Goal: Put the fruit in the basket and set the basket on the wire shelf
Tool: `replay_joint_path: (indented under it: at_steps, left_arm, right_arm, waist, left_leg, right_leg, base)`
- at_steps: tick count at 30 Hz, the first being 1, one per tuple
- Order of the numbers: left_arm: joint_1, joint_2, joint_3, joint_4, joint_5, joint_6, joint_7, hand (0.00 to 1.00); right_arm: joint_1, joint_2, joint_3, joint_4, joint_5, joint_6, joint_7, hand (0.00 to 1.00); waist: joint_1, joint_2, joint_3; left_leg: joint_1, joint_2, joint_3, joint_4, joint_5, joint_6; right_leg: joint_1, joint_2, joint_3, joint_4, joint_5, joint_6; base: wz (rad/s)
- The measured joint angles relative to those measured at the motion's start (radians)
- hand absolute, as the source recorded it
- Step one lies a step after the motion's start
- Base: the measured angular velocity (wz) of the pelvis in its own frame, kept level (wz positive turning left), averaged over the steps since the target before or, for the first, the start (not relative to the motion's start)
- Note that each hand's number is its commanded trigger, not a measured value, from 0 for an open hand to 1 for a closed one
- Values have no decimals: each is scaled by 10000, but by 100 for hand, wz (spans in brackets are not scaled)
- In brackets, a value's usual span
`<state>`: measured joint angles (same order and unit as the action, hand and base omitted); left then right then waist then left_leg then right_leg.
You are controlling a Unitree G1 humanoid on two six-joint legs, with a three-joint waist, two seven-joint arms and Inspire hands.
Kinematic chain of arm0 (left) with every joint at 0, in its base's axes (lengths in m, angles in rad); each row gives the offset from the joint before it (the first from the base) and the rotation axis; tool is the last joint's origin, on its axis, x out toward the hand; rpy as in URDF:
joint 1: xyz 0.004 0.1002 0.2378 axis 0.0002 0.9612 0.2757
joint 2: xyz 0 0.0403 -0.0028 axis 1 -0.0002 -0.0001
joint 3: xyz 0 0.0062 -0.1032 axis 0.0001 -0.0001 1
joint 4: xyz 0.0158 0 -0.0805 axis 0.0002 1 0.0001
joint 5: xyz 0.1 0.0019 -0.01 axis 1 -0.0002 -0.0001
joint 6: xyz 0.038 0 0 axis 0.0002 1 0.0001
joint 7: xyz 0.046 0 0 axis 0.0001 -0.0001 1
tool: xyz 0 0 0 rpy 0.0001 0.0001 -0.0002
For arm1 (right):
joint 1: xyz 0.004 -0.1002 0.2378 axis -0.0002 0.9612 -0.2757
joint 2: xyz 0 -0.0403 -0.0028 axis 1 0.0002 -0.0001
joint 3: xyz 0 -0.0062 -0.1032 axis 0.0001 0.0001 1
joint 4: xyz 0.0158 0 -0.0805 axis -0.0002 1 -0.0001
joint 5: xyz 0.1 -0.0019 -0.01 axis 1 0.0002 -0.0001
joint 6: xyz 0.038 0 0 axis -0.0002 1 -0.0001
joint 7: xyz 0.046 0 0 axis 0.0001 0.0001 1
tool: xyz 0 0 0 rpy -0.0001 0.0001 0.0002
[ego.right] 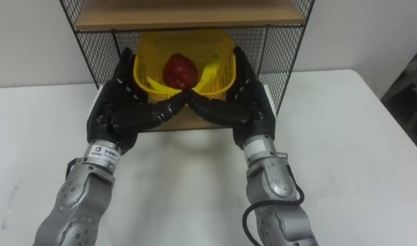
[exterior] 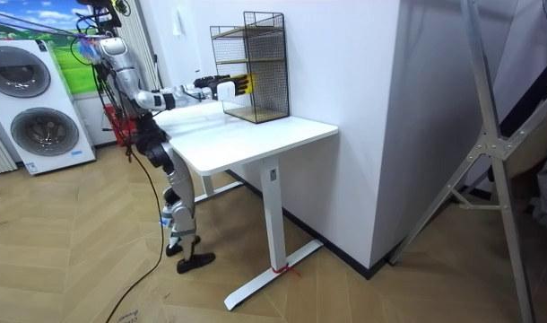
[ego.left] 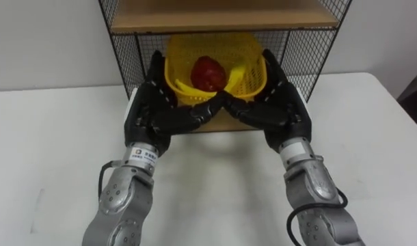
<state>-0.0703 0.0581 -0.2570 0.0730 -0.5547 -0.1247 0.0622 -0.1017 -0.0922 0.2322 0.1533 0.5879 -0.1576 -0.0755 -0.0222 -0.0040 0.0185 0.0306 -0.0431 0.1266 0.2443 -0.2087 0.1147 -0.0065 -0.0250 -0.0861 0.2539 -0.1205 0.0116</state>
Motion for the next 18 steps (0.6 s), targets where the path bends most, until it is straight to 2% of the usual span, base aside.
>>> replay_joint_path:
  at_steps: [4,8,11,16,18]
  left_arm:
    - [-452,17,93,412,190,234,15,0]
    - [-934,-63,187,869,502,638,160,0]
    - [-1536,-125,395,1217,716,1083,284,0]
    - [-2015,-131,535,1604,677,1606,471,0]
    - [-2193,-152,591,1796,748,1814,609,0]
  right_arm:
    - [-580,-46,-209,512,-62,310,-20,0]
    - [-1149,-55,-391,1032,-60,697,-19,0]
    - [-1662,-50,-602,1440,-42,1110,-23,0]
    - [-1816,-51,-605,1737,-35,1494,-115,0]
    - [-2170,-39,-613,2302,-79,1693,-118,0]
  waist:
    - [-11,-81,69]
    - [-26,-86,72]
    - [-7,-85,71]
    - [1,-84,72]
    - [-33,-86,71]
  left_leg:
    - [-8,-4,15,-58,82,-5]
    - [-19,8,-7,-64,83,-3]
    - [19,19,-24,-66,92,-3]
    - [137,19,-19,-76,92,-4]
    - [146,18,-3,-77,91,-4]
  right_leg:
    - [-53,-4,-28,-71,42,-16]
    - [6,3,-79,-224,122,-15]
    - [103,24,-81,-340,178,-18]
    - [205,25,-66,-335,177,-18]
    - [197,15,-67,-308,177,-18]
  base:
    - [0]
    - [1]
    - [1]
    - [-1]
    - [-4]
